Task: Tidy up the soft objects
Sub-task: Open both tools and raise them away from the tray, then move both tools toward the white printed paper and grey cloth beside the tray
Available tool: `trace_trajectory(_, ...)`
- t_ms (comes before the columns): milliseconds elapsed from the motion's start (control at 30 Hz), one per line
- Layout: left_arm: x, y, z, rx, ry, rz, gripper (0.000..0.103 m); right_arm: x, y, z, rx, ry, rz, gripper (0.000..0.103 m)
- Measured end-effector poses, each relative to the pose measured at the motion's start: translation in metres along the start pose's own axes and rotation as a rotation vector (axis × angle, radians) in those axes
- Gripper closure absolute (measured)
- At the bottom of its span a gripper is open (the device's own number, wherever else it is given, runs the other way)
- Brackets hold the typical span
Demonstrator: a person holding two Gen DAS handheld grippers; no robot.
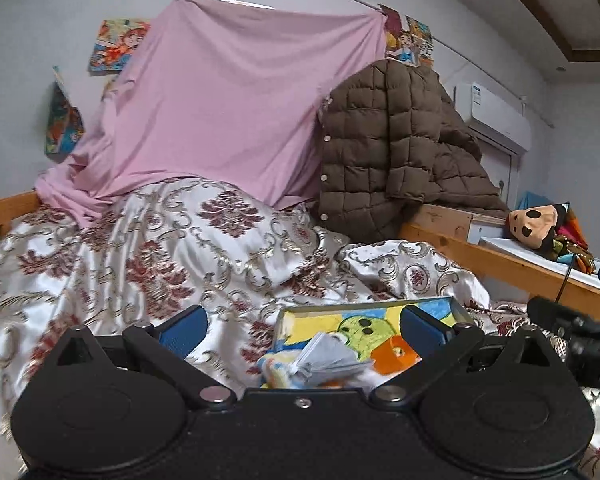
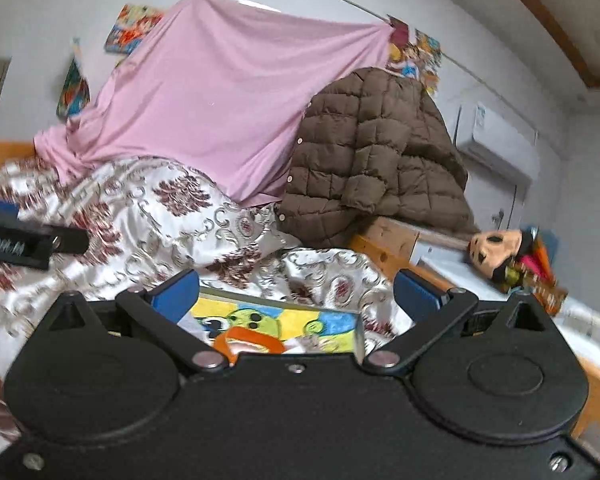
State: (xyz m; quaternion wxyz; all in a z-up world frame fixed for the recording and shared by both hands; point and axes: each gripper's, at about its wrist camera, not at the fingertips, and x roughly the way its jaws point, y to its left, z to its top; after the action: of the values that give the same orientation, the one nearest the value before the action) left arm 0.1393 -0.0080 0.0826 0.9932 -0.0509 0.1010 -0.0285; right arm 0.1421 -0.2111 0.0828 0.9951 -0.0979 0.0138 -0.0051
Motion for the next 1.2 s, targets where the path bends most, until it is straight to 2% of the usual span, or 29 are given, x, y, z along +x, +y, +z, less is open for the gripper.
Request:
trace_trajectory(200, -0.04, 0.01, -0.01, -0.034, 0.014, 0.03, 0.001, -0.023, -0.009, -0.016, 0.135, 0.075, 0.024, 0.001)
trace_trajectory(367, -0.065, 0.02, -0.025, -0.057, 0.078, 0.086, 0.001, -0.044, -0.017, -0.031, 0.194, 0.129, 0.038, 0.001)
trace_trajectory(600, -0.086, 0.041, -0.045, -0.11, 0.207, 0.173, 0.001, -0.073, -0.007, -0.045, 0.178, 0.162, 0.069, 0.001)
trace_trajectory(833, -0.089, 0.05, -0.059, -0.105, 0.324, 0.261, 0.001, -0.081, 0.013, -0.052, 0.142, 0.242, 0.108, 0.001)
trace_trajectory(1200, -0.083, 0.052, -0.067, -0.085, 0.42, 0.324, 0.001, -0.088, 0.048, -0.063, 0.094, 0.361, 0.196, 0.001)
